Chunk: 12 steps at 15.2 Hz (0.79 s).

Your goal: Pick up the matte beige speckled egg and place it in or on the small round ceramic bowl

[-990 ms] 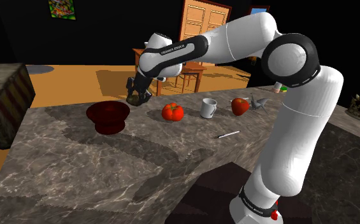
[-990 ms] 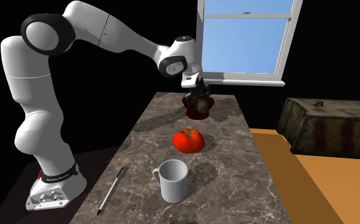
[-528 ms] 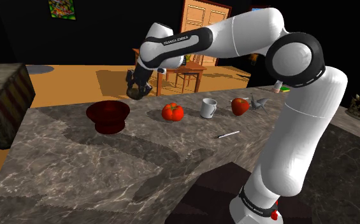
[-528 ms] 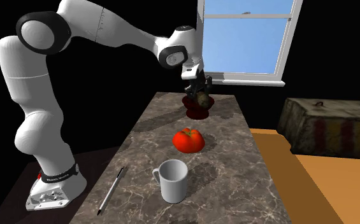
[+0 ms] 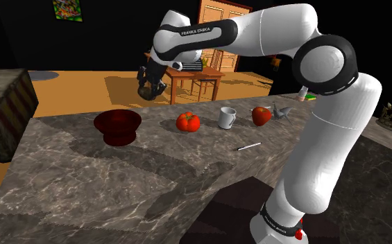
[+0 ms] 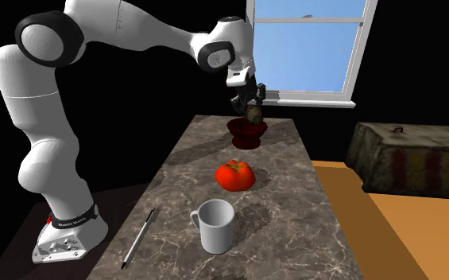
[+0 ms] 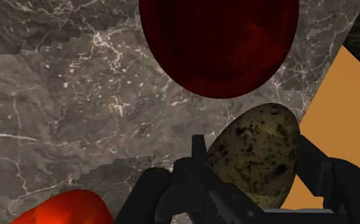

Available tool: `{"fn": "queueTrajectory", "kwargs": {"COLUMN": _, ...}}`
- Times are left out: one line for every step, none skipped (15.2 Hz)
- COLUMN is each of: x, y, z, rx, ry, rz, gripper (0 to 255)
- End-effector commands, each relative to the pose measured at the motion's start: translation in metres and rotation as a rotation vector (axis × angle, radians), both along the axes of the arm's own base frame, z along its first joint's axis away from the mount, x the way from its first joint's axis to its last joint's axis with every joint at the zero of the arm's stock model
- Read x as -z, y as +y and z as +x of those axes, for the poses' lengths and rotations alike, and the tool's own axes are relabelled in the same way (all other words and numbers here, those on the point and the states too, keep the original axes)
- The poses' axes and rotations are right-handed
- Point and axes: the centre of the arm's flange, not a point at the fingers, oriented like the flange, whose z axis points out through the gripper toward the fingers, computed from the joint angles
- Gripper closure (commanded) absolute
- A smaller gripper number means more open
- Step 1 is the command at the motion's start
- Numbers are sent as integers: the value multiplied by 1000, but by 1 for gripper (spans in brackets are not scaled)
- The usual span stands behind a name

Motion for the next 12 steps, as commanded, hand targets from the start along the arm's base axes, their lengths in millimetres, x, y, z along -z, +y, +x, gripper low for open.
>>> {"fn": "queueTrajectory", "kwargs": {"x": -12, "y": 1, "z": 0, "rx": 0, "ry": 0, "rz": 0, "gripper": 255}}
{"fn": "queueTrajectory", "kwargs": {"x": -13, "y": 1, "z": 0, "rx": 0, "ry": 0, "rz": 0, "gripper": 255}}
{"fn": "queueTrajectory", "kwargs": {"x": -13, "y": 14, "z": 3, "rx": 0, "ry": 0, "rz": 0, "gripper": 255}}
{"fn": "queueTrajectory", "kwargs": {"x": -14, "y": 26, "z": 7, "rx": 0, "ry": 0, "rz": 0, "gripper": 255}}
{"fn": "queueTrajectory", "kwargs": {"x": -15, "y": 39, "z": 10, "rx": 0, "ry": 0, "rz": 0, "gripper": 255}}
{"fn": "queueTrajectory", "kwargs": {"x": -15, "y": 52, "z": 13, "rx": 0, "ry": 0, "rz": 0, "gripper": 255}}
{"fn": "queueTrajectory", "kwargs": {"x": -16, "y": 65, "z": 17, "rx": 0, "ry": 0, "rz": 0, "gripper": 255}}
{"fn": "queueTrajectory", "kwargs": {"x": -16, "y": 78, "z": 20, "rx": 0, "ry": 0, "rz": 0, "gripper": 255}}
{"fn": "queueTrajectory", "kwargs": {"x": -17, "y": 90, "z": 23, "rx": 0, "ry": 0, "rz": 0, "gripper": 255}}
{"fn": "queueTrajectory", "kwargs": {"x": -17, "y": 103, "z": 27, "rx": 0, "ry": 0, "rz": 0, "gripper": 255}}
{"fn": "queueTrajectory", "kwargs": {"x": -18, "y": 124, "z": 32, "rx": 0, "ry": 0, "rz": 0, "gripper": 255}}
{"fn": "queueTrajectory", "kwargs": {"x": -13, "y": 124, "z": 32, "rx": 0, "ry": 0, "rz": 0, "gripper": 255}}
